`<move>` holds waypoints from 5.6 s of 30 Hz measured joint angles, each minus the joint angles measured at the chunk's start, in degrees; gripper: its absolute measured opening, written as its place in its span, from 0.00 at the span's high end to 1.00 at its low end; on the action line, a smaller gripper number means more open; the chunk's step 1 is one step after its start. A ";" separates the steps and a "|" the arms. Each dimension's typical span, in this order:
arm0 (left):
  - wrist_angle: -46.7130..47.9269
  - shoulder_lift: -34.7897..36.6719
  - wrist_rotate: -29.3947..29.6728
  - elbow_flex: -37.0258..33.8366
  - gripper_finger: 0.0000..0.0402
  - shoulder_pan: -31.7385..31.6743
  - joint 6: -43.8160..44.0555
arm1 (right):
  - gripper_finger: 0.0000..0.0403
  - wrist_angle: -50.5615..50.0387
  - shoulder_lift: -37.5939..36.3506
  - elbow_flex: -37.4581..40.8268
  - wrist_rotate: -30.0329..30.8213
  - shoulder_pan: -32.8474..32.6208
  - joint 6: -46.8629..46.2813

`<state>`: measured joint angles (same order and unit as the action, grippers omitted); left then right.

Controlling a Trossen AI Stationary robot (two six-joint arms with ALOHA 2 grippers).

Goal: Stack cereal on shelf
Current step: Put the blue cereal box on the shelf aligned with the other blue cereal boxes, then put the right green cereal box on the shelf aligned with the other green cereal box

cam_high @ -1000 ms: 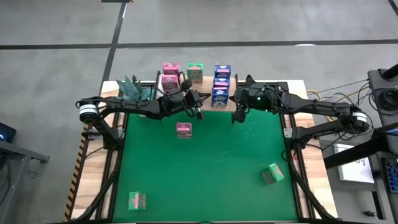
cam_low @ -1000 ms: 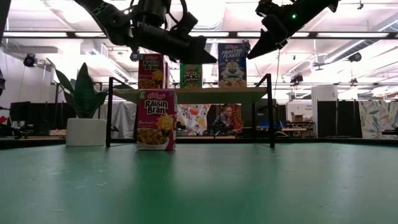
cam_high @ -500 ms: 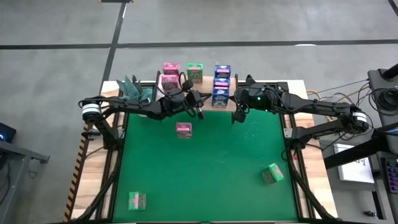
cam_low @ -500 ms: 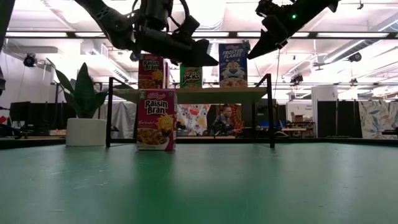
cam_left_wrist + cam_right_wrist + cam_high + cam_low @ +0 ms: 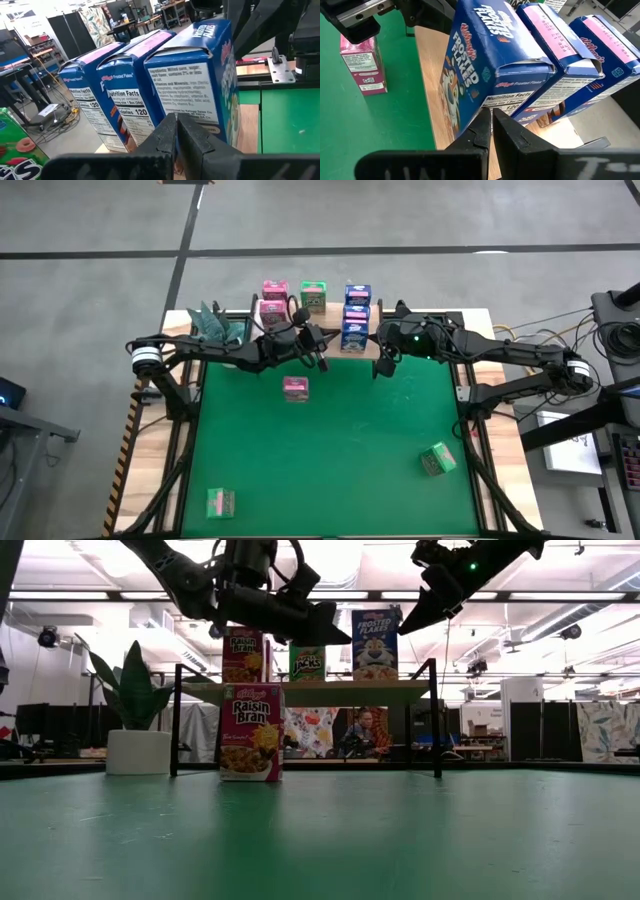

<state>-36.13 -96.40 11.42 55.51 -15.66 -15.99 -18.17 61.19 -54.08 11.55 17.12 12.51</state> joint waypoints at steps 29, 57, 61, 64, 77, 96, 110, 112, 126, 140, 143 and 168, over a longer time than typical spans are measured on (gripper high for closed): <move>6.38 3.35 2.34 0.00 1.00 1.05 2.12 | 0.98 -2.75 -2.76 0.00 3.91 -0.56 -3.76; 26.50 36.22 2.01 -10.36 1.00 30.27 0.44 | 0.98 -12.60 -1.41 -11.84 -4.83 -32.96 -48.57; 27.42 37.22 2.03 -11.31 1.00 30.74 0.94 | 0.98 -31.40 4.55 -21.50 -7.72 -32.87 -57.46; 28.14 37.22 2.12 -11.41 1.00 30.73 1.33 | 0.98 -49.02 9.09 -27.40 -10.39 -33.09 -69.22; 29.66 37.30 2.12 -11.37 1.00 30.73 1.09 | 0.98 -66.29 15.61 -27.82 -23.55 -48.74 -101.79; 29.74 37.33 2.12 -11.32 1.00 30.73 1.07 | 0.60 -64.59 14.67 -19.22 -17.06 -60.37 -119.32; 29.87 37.33 2.12 -11.30 1.00 30.73 0.63 | 0.35 -55.91 14.69 -8.87 -16.00 -60.37 -114.77; 29.87 37.34 2.12 -11.30 1.00 30.73 0.63 | 0.35 -54.29 14.69 -7.40 -16.02 -60.37 -114.42; 29.76 37.41 2.12 -11.30 1.00 30.73 -0.02 | 0.57 -53.33 14.60 -8.40 -16.02 -60.37 -113.44; 27.77 42.50 2.12 -14.11 1.00 30.73 -0.08 | 0.70 -53.31 14.60 -15.85 -5.30 -60.19 -109.43; 25.28 44.78 2.12 -15.94 1.00 30.71 -0.24 | 0.71 -53.32 14.61 -19.11 0.06 -58.82 -107.32; 23.03 58.96 5.64 -22.64 1.00 30.67 -4.35 | 0.71 -53.55 44.08 -77.75 0.04 -21.30 -31.01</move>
<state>-13.10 -37.44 17.06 32.87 15.00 -20.34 -71.73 105.27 -131.84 11.60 -4.17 -18.49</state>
